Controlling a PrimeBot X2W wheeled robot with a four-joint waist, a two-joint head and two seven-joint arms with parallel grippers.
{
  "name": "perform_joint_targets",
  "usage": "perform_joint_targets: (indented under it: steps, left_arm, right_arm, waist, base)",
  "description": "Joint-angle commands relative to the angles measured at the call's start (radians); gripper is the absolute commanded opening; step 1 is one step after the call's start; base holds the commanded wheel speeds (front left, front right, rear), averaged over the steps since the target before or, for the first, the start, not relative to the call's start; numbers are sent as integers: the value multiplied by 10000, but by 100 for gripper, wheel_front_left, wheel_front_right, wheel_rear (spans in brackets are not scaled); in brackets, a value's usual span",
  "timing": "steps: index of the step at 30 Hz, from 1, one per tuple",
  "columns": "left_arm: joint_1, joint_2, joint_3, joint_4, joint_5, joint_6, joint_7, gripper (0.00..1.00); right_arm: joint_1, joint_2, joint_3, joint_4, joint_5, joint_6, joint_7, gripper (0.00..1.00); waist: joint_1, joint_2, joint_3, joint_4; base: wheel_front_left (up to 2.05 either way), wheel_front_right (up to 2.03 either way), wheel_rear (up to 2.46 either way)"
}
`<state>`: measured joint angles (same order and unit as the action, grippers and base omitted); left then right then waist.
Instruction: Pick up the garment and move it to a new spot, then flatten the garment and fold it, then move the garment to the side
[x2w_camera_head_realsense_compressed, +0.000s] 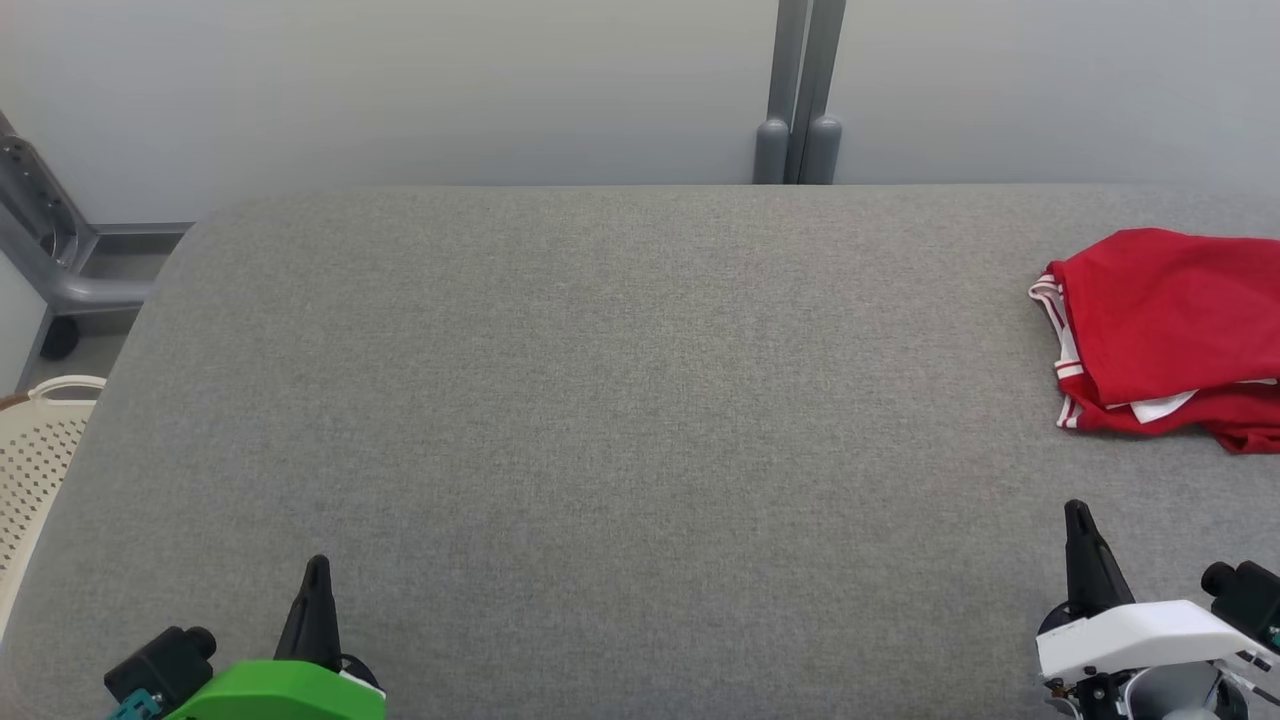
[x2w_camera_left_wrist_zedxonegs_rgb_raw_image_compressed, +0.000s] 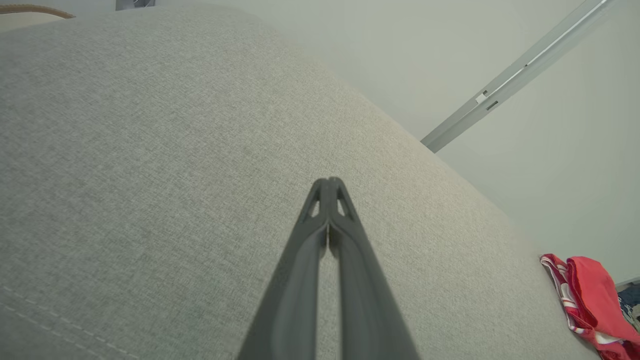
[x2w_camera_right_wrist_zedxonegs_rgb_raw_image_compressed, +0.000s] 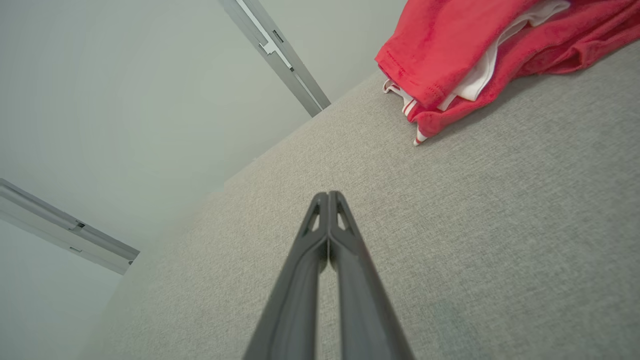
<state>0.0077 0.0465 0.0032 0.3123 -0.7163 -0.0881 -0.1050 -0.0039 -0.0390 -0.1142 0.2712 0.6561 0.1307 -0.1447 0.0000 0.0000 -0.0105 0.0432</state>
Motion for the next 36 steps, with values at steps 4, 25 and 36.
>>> perform_joint_targets:
  steps: [4,25,36]
  left_arm:
    - [-380,37,78,-179,-734,-81,176,0]
    - [-743,44,181,-286,-3320,-181,942,0]
    - [-904,47,228,-334,-4476,-234,1278,0]
  right_arm:
    - [26,-82,-54,-323,777,1,148,0]
    - [283,-121,-162,-903,3602,1,715,0]
    - [388,-148,-201,-1163,4881,2,969,0]
  waist:
    - [0,0,4,-18]
    - [0,0,26,-114]
    - [0,0,37,-164]
  base:
    - [0,0,0]
    - [0,0,0]
    - [0,0,0]
